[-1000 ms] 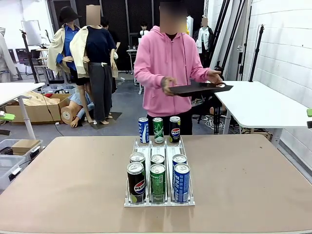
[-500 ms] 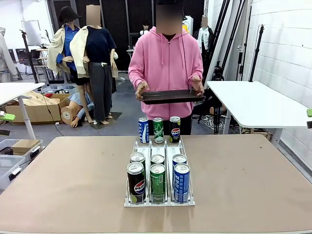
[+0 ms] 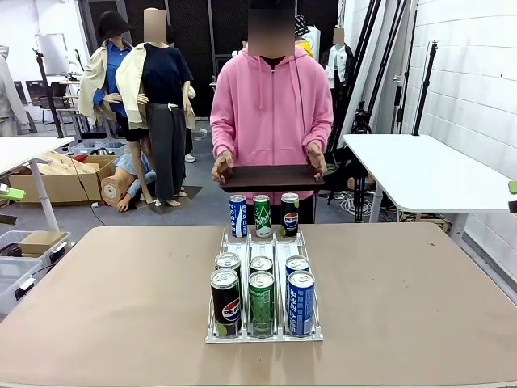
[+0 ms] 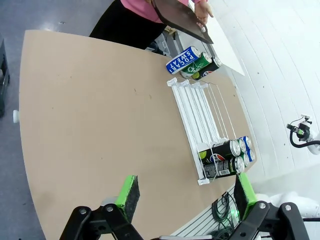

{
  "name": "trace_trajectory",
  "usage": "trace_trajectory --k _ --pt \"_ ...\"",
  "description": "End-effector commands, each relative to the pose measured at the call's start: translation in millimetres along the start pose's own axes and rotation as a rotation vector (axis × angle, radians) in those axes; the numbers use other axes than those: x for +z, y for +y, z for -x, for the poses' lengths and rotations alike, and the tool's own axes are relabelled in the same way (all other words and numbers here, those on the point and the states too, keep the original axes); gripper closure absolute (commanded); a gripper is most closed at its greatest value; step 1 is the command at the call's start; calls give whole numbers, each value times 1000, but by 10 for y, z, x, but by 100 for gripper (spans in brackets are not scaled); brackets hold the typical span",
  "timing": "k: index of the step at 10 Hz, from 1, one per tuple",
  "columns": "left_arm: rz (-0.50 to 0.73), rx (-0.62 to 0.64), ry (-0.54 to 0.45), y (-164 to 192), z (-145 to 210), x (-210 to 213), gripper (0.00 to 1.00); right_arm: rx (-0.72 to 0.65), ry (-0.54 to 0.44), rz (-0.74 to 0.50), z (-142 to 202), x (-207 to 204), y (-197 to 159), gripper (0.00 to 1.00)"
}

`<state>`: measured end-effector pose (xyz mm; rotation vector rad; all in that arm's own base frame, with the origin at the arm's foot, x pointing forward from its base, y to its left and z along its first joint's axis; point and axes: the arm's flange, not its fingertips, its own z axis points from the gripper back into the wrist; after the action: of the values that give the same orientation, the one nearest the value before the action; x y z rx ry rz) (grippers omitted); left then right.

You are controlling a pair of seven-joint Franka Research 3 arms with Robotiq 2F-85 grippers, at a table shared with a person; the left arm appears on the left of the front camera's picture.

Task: Retrieve and hand over the desired beverage to the person.
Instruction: Pick up a can of the same type that the person held from the Automatic Can Dispenser.

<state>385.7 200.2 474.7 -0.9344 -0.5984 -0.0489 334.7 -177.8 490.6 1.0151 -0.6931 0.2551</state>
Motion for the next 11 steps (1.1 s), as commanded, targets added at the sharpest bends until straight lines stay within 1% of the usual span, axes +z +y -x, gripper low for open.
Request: trace_trajectory --k 1,11 --pt "8 0 -6 -2 15 11 0 1 -5 -10 -5 9 -8 0" --pt "8 0 -6 -2 15 11 0 1 -5 -10 -5 9 -8 0"
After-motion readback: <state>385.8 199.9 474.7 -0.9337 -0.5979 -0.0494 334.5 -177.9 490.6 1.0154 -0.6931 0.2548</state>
